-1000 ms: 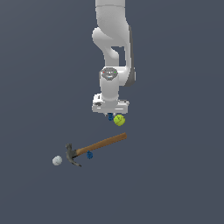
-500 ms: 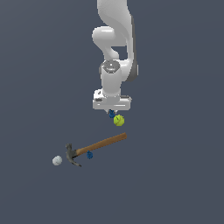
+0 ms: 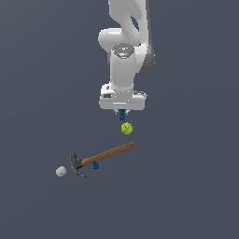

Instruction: Pick up a designated object from a clutter of objects.

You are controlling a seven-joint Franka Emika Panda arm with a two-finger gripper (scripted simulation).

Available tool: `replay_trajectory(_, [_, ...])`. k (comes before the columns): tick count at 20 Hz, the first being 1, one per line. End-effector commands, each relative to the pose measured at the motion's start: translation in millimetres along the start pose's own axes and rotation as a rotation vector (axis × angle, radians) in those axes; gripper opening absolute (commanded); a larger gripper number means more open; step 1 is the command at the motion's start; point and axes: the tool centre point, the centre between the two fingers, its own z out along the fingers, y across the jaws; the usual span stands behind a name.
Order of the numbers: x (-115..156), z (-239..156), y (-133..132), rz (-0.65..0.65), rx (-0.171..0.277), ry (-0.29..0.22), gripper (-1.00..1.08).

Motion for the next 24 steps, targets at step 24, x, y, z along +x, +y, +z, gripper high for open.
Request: replay_trajectory(24, [49, -203, -43, -0.003, 0.001, -0.007, -1.0])
